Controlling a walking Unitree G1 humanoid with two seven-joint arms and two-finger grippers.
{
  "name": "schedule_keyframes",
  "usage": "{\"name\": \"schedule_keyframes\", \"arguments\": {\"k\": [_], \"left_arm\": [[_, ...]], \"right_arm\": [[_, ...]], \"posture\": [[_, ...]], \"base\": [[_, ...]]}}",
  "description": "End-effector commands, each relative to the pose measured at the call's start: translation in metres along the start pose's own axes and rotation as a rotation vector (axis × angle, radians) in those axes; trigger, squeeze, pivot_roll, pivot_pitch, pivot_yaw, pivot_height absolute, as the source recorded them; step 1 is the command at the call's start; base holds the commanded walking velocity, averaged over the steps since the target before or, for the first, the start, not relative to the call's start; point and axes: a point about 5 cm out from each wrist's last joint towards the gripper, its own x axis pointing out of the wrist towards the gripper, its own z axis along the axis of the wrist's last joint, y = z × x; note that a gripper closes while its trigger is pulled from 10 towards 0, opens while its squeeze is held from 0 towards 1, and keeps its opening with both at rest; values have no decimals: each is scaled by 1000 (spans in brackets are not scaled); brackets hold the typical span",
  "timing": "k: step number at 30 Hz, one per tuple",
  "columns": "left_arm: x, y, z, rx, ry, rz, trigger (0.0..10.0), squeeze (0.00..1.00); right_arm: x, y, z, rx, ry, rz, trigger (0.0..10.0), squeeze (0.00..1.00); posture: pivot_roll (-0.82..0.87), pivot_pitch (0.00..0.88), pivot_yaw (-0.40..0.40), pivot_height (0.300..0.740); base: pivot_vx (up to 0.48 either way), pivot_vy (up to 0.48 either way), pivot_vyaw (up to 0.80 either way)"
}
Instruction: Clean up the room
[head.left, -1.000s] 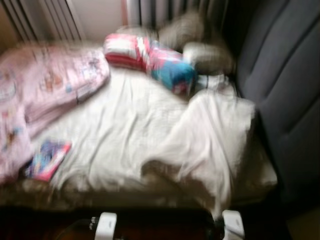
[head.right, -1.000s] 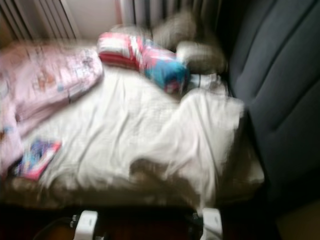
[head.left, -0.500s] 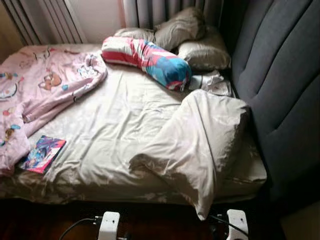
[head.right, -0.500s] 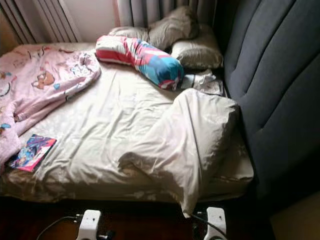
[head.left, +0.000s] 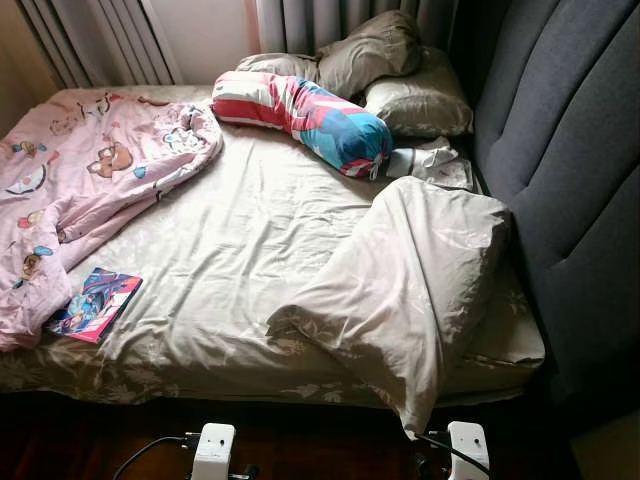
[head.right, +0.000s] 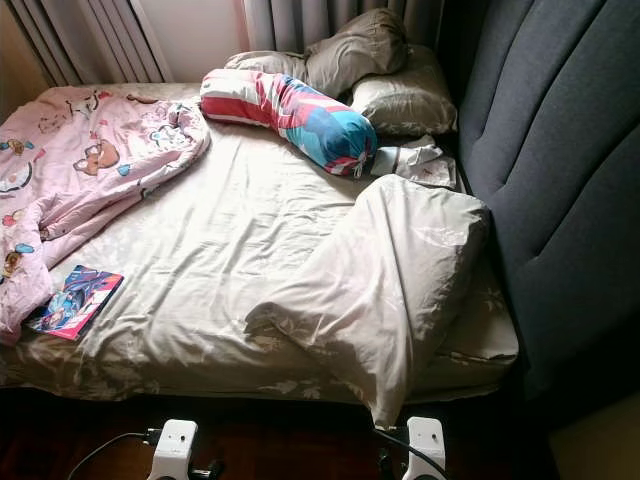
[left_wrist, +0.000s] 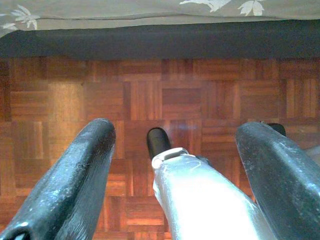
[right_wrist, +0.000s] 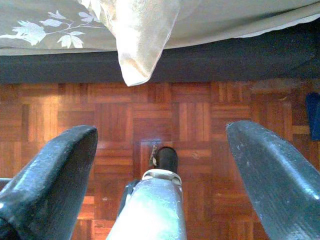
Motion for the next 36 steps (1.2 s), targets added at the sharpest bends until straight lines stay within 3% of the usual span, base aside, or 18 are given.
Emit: {"name": "schedule_keyframes", "arguments": {"k": [1, 23, 33, 36], "left_arm": [[-2, 3, -7, -3, 28, 9, 10000, 0], [-1, 2, -5, 9, 21, 2, 10000, 0], [-3, 3, -10, 26, 33, 4, 10000, 0], [-4, 3, -13, 27, 43, 2, 10000, 0]], "right_arm": [[0, 0, -2, 18, 3, -3, 10000, 0], [0, 0, 0, 27, -23, -7, 10000, 0], [-2, -2, 7, 114, -131, -47, 10000, 0], [4, 4, 72, 115, -337, -25, 10000, 0]], "posture": [[29, 86, 27, 740], [30, 70, 32, 740], [27, 89, 36, 740], [22, 95, 39, 740]], "base": [[240, 0, 0], [286, 0, 0], [28, 0, 0], [0, 0, 0]]}}
